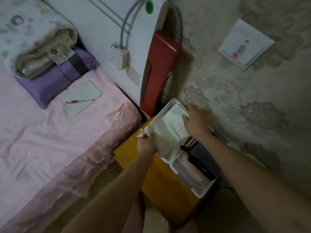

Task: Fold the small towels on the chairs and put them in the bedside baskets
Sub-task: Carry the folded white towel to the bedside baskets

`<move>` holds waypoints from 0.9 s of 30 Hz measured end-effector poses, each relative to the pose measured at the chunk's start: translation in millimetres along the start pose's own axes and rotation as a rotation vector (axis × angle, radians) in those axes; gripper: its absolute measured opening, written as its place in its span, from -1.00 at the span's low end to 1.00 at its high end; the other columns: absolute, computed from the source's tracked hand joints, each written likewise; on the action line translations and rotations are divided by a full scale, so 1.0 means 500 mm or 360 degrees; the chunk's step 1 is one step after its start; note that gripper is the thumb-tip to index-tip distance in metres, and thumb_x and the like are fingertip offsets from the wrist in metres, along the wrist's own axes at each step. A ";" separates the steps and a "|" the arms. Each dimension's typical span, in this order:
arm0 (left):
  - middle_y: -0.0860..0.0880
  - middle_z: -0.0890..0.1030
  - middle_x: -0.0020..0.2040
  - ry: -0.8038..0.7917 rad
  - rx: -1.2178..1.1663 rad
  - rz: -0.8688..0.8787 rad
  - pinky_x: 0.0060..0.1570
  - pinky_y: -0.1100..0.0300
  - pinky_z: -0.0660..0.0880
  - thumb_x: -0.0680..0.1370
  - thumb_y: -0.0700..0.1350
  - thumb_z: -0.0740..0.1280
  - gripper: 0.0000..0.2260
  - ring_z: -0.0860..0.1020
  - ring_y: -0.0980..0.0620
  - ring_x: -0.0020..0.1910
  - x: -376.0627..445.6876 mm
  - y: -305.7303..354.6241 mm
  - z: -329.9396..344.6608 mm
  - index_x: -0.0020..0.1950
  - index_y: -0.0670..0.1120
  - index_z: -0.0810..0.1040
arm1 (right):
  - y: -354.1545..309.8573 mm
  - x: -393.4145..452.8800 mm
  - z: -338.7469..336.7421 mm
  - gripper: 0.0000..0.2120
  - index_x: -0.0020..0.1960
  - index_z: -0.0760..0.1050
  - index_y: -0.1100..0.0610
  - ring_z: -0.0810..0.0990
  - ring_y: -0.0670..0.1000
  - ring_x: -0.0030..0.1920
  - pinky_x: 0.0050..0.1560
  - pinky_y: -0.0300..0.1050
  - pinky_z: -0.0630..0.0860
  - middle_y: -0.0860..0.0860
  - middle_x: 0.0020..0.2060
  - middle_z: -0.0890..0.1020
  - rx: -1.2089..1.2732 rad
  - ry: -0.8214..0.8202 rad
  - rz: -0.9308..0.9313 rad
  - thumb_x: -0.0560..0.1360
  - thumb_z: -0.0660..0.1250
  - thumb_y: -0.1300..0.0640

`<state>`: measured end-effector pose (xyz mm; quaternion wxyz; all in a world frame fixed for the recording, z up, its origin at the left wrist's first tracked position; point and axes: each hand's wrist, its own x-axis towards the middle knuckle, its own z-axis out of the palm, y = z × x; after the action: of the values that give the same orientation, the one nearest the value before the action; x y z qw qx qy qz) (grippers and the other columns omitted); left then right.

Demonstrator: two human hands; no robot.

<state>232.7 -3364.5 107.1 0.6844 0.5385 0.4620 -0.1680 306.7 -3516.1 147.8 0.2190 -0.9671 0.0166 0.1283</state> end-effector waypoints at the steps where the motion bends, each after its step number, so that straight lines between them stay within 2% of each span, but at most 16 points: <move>1: -0.05 0.55 -0.08 0.0040 -0.0027 0.0002 0.03 -0.18 0.58 0.61 -0.16 0.27 -0.82 0.54 -0.02 -0.18 0.014 -0.008 0.011 0.21 -0.11 0.46 | 0.012 0.020 0.010 -0.69 0.31 0.37 0.23 0.48 0.22 0.20 0.14 0.04 0.42 0.19 0.22 0.49 -0.0028 -0.0043 -0.0030 0.58 0.23 0.22; 5: -0.15 0.61 0.03 0.0237 -0.0082 0.0063 0.04 -0.19 0.58 0.59 -0.15 0.31 -0.91 0.59 -0.13 -0.04 0.070 -0.043 0.043 0.07 -0.12 0.50 | 0.053 0.089 0.057 -0.63 0.40 0.32 0.20 0.45 0.19 0.26 0.19 0.01 0.39 0.15 0.32 0.44 -0.0050 -0.0186 -0.0169 0.61 0.20 0.19; 8: -0.13 0.61 -0.04 0.0409 -0.0096 0.0077 0.02 -0.13 0.59 0.58 -0.15 0.32 -0.95 0.59 -0.17 -0.01 0.097 -0.071 0.061 -0.03 -0.12 0.52 | 0.077 0.119 0.097 -0.65 0.38 0.34 0.21 0.45 0.18 0.27 0.21 0.01 0.39 0.16 0.30 0.46 -0.0004 -0.0280 -0.0274 0.60 0.21 0.20; 10: -0.10 0.58 -0.12 0.0507 -0.0067 0.0079 -0.15 0.01 0.62 0.59 -0.14 0.31 -0.91 0.59 -0.14 -0.08 0.111 -0.091 0.069 -0.12 -0.08 0.48 | 0.092 0.132 0.121 -0.68 0.33 0.38 0.21 0.47 0.20 0.24 0.21 0.06 0.43 0.17 0.25 0.49 -0.0001 -0.0303 -0.0348 0.59 0.23 0.21; 12: -0.06 0.54 -0.21 0.0588 0.0023 0.0103 -0.44 0.21 0.50 0.60 -0.13 0.29 -0.90 0.54 -0.02 -0.24 0.117 -0.100 0.075 -0.09 -0.12 0.47 | 0.104 0.138 0.142 -0.67 0.34 0.37 0.21 0.47 0.21 0.24 0.22 0.12 0.43 0.17 0.24 0.50 0.0025 -0.0335 -0.0357 0.59 0.23 0.21; 13: -0.04 0.52 -0.24 0.0621 0.0078 0.0122 -0.49 0.24 0.42 0.61 -0.12 0.28 -0.89 0.52 0.00 -0.28 0.118 -0.102 0.077 -0.08 -0.14 0.47 | 0.108 0.139 0.151 -0.66 0.35 0.36 0.21 0.47 0.21 0.24 0.23 0.12 0.43 0.17 0.26 0.49 0.0038 -0.0358 -0.0353 0.59 0.22 0.21; 16: -0.03 0.49 -0.28 0.0673 0.0235 0.0160 -0.43 0.20 0.35 0.61 -0.11 0.27 -0.85 0.49 -0.05 -0.23 0.126 -0.101 0.066 -0.08 -0.18 0.49 | 0.116 0.128 0.178 -0.66 0.35 0.37 0.20 0.47 0.19 0.25 0.24 0.10 0.43 0.15 0.26 0.50 0.0060 -0.0396 -0.0351 0.59 0.23 0.20; 19: -0.15 0.55 -0.15 0.0738 0.0347 0.0151 -0.23 0.15 0.38 0.61 -0.13 0.26 -0.81 0.53 -0.13 -0.10 0.133 -0.105 0.023 0.00 -0.25 0.55 | 0.111 0.107 0.199 -0.67 0.35 0.37 0.20 0.47 0.16 0.25 0.22 -0.01 0.40 0.14 0.25 0.50 0.0057 -0.0442 -0.0378 0.59 0.23 0.20; 21: -0.20 0.54 -0.14 0.0777 0.0432 0.0134 -0.20 0.12 0.36 0.62 -0.13 0.24 -0.81 0.55 -0.21 -0.03 0.128 -0.121 -0.015 -0.11 -0.23 0.49 | 0.100 0.092 0.211 -0.63 0.40 0.33 0.18 0.46 0.14 0.26 0.21 -0.03 0.41 0.12 0.26 0.48 0.0054 -0.0480 -0.0398 0.60 0.23 0.20; 24: -0.17 0.51 -0.22 0.0828 0.0578 0.0139 -0.25 0.16 0.28 0.63 -0.16 0.21 -0.75 0.53 -0.21 -0.08 0.113 -0.155 -0.059 -0.24 -0.19 0.38 | 0.080 0.077 0.235 -0.61 0.42 0.32 0.15 0.48 0.14 0.25 0.22 0.01 0.47 0.12 0.26 0.49 0.0052 -0.0528 -0.0426 0.60 0.24 0.18; 27: -0.08 0.46 -0.21 0.0865 0.0664 0.0178 -0.27 0.20 0.23 0.63 -0.16 0.20 -0.81 0.44 -0.07 -0.17 0.106 -0.174 -0.069 -0.14 -0.21 0.40 | 0.070 0.068 0.266 -0.66 0.36 0.37 0.15 0.48 0.13 0.26 0.23 0.03 0.47 0.10 0.25 0.52 0.0008 -0.0541 -0.0451 0.59 0.25 0.18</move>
<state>181.3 -3351.3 13.4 0.4196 0.7164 0.5528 -0.0716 304.3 -3490.2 8.5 0.2368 -0.9237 -0.1565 0.2572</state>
